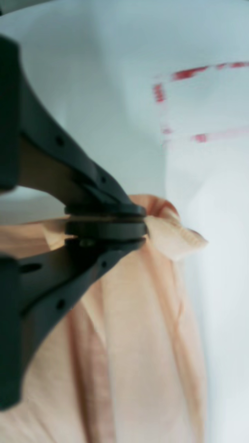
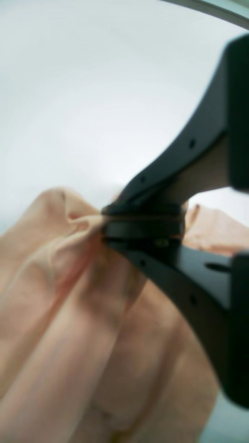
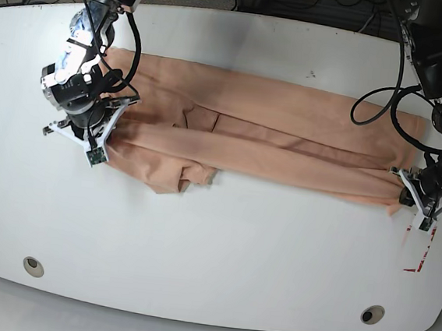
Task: Fold the T-shirt properly
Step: 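Lift and fold the hem with both grippers toward the collar edge, then lay the folded shirt down with both grippers, then release the right gripper and move it to the shirt's folded end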
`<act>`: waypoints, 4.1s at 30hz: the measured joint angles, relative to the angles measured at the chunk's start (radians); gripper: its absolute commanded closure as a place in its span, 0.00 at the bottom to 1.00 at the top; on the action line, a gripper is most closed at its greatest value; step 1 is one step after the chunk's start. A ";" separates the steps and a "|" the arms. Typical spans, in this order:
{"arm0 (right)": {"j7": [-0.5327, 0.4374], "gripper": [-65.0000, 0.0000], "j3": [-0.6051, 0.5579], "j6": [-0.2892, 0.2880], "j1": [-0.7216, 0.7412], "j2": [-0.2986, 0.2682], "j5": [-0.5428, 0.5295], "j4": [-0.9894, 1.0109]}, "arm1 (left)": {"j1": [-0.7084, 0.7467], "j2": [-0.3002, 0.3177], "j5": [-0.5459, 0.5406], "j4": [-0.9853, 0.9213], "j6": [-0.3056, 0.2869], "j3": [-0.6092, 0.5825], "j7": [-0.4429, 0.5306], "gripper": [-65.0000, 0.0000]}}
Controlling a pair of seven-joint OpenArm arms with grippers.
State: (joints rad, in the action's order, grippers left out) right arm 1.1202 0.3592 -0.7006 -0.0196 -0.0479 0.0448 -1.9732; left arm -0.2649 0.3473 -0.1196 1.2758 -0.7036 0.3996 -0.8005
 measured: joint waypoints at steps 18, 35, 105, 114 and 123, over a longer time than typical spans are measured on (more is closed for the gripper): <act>-0.008 1.00 0.001 0.000 -0.177 0.026 0.004 -0.022 | 0.209 0.029 0.010 0.114 0.003 0.002 0.002 1.00; -0.009 0.45 0.002 0.001 -0.210 0.025 0.011 -0.001 | 0.296 0.053 0.009 0.133 0.003 -0.006 0.004 0.88; -0.174 0.52 0.000 0.011 0.031 -0.258 -0.277 0.473 | 0.228 -0.226 0.015 0.248 0.006 0.020 -0.232 0.79; -0.108 0.22 -0.003 0.016 0.146 -0.182 -0.286 0.327 | 0.236 -0.227 0.037 0.344 0.006 0.022 -0.281 0.79; -0.129 0.22 -0.187 0.021 0.291 -0.159 -0.277 0.525 | 0.232 -0.225 0.033 0.431 0.006 0.025 -0.335 0.78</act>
State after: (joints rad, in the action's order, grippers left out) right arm 0.9909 0.1726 -0.6800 0.2710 -0.2066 -0.2325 -1.4483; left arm -0.0330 0.1226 -0.0868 1.7065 -0.6971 0.4244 -1.1358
